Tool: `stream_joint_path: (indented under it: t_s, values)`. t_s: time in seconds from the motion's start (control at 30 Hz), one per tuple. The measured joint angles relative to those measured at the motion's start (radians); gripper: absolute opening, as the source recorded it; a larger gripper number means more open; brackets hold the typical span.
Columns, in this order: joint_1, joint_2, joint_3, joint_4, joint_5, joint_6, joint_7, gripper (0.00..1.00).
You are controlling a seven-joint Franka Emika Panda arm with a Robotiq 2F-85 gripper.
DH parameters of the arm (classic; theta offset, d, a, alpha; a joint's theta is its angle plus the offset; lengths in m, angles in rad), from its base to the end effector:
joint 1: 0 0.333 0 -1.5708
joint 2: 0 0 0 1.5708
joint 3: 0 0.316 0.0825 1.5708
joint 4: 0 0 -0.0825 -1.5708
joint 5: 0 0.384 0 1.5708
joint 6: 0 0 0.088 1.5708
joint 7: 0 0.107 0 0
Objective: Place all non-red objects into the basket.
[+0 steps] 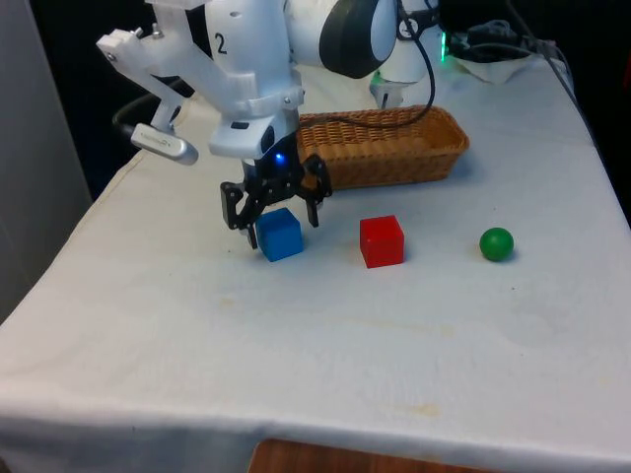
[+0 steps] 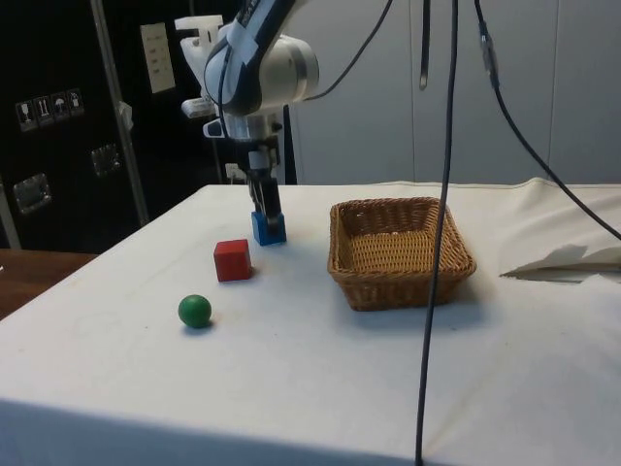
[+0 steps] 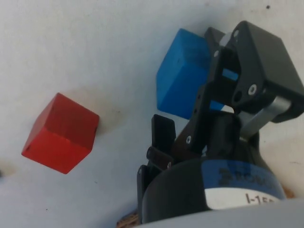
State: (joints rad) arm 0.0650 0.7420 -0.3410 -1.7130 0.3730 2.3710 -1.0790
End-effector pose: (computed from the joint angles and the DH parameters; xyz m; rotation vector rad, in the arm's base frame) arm 0.6477 -0.1582 0.1748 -2.9642 -0.9330 0.0039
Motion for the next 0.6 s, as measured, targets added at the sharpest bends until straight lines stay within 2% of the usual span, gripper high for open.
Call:
stream_joint_path:
  t_s: [0.53,0.57,0.6]
  values:
    - [0.0,0.004,-0.002,0.002,0.0,0.001,0.0,1.0]
    - [-0.001,0.004,-0.003,0.002,0.0,0.001,-0.001,0.97]
    - [-0.001,0.004,-0.003,0.003,0.0,0.0,-0.001,0.8]
